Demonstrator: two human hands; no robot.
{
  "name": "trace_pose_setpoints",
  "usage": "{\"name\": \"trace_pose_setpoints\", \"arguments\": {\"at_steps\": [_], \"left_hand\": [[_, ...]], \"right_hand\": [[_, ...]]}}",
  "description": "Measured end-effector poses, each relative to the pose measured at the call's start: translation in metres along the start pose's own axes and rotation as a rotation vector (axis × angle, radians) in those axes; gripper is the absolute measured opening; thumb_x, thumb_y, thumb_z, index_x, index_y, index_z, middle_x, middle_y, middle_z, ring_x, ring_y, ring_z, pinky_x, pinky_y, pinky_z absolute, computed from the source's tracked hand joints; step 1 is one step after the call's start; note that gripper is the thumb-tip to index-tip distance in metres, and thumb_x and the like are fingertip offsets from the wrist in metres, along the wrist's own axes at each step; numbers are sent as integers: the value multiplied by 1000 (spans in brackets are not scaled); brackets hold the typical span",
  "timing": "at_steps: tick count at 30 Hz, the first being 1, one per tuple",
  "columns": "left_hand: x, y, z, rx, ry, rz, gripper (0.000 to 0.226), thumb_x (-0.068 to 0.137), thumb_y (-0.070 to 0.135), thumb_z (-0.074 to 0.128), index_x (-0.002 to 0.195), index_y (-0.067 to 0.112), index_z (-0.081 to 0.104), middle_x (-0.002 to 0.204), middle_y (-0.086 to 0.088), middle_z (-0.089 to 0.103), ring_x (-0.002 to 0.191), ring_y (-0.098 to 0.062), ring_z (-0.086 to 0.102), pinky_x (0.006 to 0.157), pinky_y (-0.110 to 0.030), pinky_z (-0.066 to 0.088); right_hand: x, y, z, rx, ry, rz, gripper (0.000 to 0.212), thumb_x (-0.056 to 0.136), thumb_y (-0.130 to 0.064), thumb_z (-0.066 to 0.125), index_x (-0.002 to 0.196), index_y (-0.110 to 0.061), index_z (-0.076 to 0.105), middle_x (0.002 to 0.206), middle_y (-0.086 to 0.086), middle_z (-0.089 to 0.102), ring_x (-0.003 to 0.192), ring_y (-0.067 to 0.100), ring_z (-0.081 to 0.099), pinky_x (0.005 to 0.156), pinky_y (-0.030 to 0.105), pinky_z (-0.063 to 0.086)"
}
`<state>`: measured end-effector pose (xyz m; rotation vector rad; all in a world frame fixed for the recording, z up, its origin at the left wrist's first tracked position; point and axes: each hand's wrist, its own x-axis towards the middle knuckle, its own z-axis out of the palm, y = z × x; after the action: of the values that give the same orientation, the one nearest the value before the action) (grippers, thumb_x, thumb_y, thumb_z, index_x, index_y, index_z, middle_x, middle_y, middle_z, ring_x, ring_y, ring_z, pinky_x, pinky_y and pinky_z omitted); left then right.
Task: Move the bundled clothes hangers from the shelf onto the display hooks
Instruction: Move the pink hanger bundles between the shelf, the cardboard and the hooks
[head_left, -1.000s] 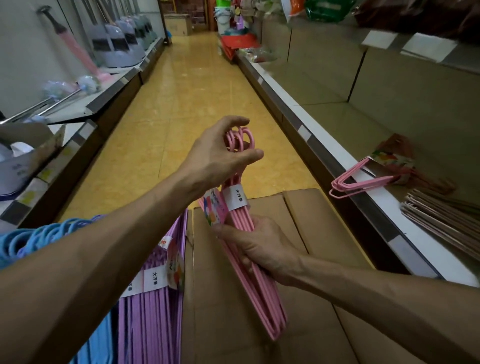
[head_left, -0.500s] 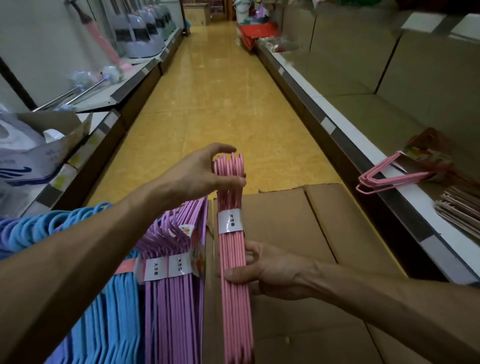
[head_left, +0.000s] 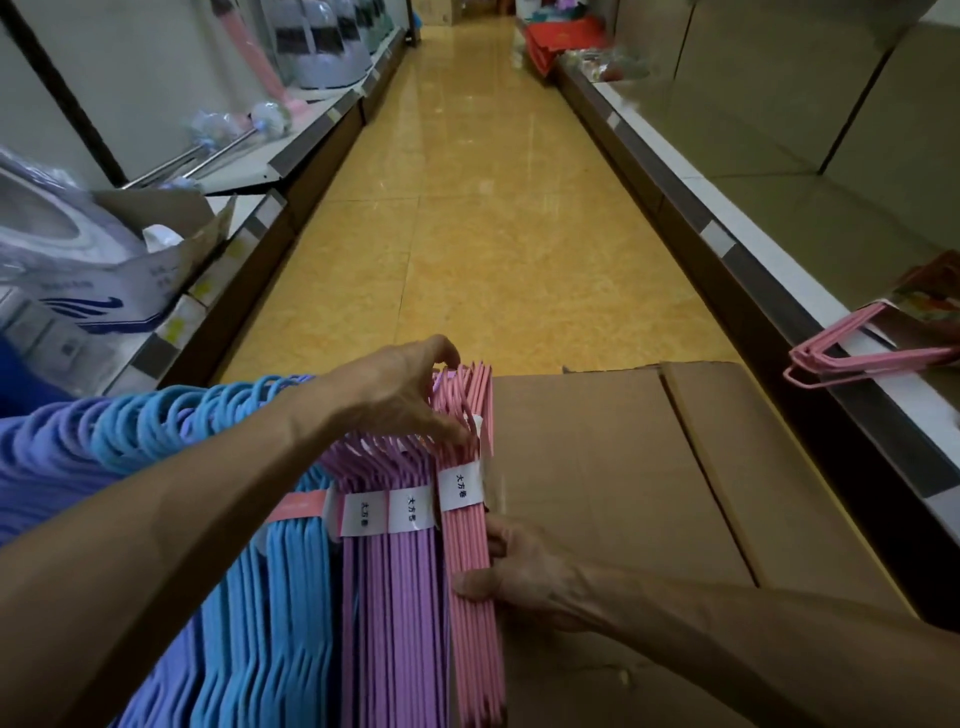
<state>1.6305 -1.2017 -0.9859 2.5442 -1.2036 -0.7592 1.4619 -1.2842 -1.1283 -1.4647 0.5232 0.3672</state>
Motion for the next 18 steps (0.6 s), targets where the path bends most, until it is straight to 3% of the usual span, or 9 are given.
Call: {"name": "trace_pose_setpoints", "arguments": {"at_steps": [7, 13, 18], "left_hand": [[4, -8, 4, 9, 10, 50, 84, 73, 42, 83, 140, 24, 36, 127, 2, 57, 105, -13, 58, 81, -25, 50], [3, -5, 5, 88, -41, 58, 84, 66, 44, 87, 135, 26, 44, 117, 9, 60, 103, -12, 60, 91, -33, 53], [3, -4, 2, 75, -110, 30, 88, 66, 44, 86, 139, 27, 40, 120, 11, 61, 103, -10, 60, 81, -26, 51]], "right_hand": [[5, 5, 0, -52, -7, -5, 43, 84, -3, 73, 119, -27, 62, 120, 1, 68, 114, 19, 65, 100, 45, 53], [2, 10, 0, -126, -35, 3, 46, 82, -6, 76, 123, -21, 62, 121, 0, 69, 114, 18, 65, 99, 40, 54], [3, 4, 0, -230, -78, 45, 43, 83, -16, 77, 122, -22, 60, 122, -1, 67, 116, 19, 63, 103, 44, 51]]}}
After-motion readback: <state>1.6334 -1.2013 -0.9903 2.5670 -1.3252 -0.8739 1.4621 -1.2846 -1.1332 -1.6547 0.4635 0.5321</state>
